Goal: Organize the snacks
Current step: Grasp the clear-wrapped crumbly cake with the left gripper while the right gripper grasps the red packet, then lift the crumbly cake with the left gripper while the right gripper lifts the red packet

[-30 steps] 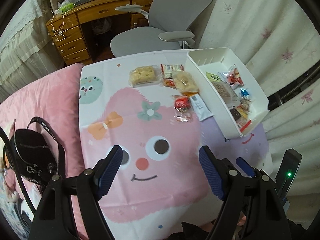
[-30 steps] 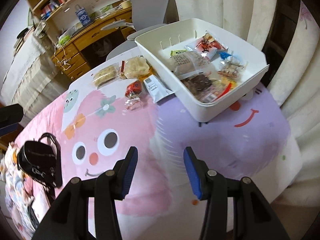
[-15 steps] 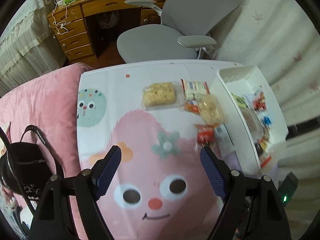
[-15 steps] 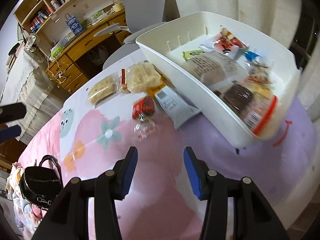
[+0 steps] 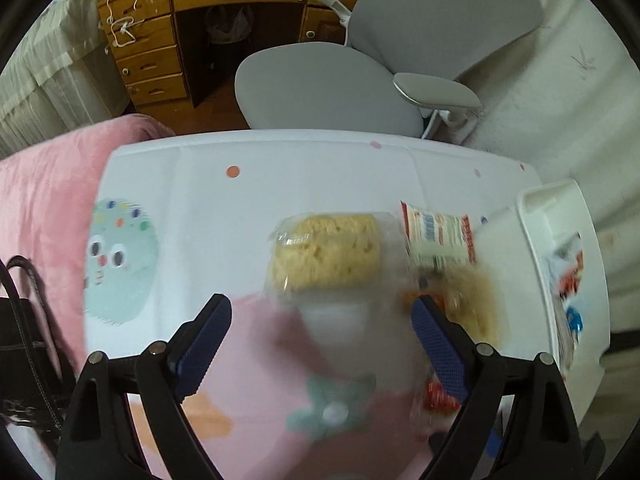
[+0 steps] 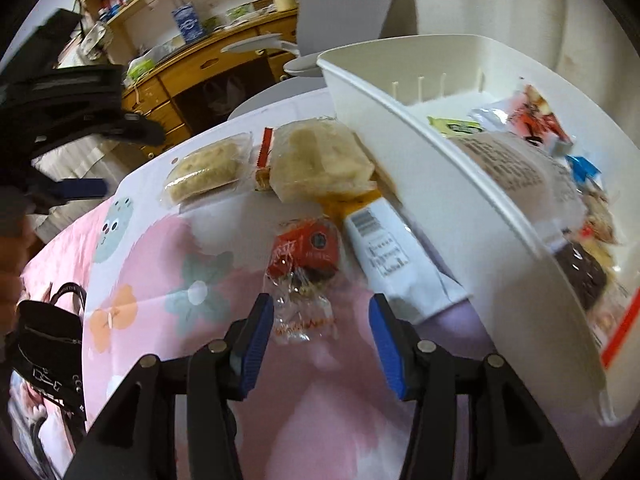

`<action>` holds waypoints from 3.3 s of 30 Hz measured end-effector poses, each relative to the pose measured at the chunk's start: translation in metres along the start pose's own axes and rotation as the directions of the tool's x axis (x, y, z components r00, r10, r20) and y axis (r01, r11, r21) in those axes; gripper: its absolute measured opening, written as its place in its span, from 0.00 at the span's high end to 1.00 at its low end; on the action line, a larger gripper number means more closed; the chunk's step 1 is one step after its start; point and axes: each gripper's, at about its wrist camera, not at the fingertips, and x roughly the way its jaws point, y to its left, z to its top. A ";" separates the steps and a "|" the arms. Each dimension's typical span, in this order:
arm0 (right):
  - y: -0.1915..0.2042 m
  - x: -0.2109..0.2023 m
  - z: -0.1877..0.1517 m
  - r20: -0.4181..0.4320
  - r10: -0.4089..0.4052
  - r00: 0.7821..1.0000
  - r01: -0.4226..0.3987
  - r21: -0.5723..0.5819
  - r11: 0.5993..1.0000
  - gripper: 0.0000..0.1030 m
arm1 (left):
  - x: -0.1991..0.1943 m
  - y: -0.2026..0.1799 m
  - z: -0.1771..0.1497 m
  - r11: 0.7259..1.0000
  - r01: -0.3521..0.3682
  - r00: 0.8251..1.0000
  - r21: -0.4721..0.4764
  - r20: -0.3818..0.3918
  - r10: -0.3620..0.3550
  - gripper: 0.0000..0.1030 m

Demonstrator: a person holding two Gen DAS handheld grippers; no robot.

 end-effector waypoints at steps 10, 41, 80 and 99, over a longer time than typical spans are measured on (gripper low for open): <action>0.014 0.021 0.012 0.015 0.005 1.000 -0.003 -0.154 0.988 0.44 | 0.051 0.002 0.018 0.996 -0.045 0.999 -0.077 -0.021 0.044 0.12; 0.035 0.024 -0.003 0.018 -0.021 1.000 0.025 -0.325 0.945 0.51 | 0.060 -0.009 0.013 0.999 -0.041 0.996 -0.010 0.075 0.042 0.30; 0.051 -0.135 -0.076 0.119 -0.100 0.988 0.120 -0.174 0.977 0.51 | -0.147 0.008 -0.131 0.990 0.067 0.976 0.125 0.198 -0.091 0.84; 0.004 -0.209 -0.066 0.203 -0.099 0.974 0.127 -0.126 0.984 0.51 | -0.231 -0.069 -0.182 0.951 0.132 0.960 0.281 0.203 -0.193 0.89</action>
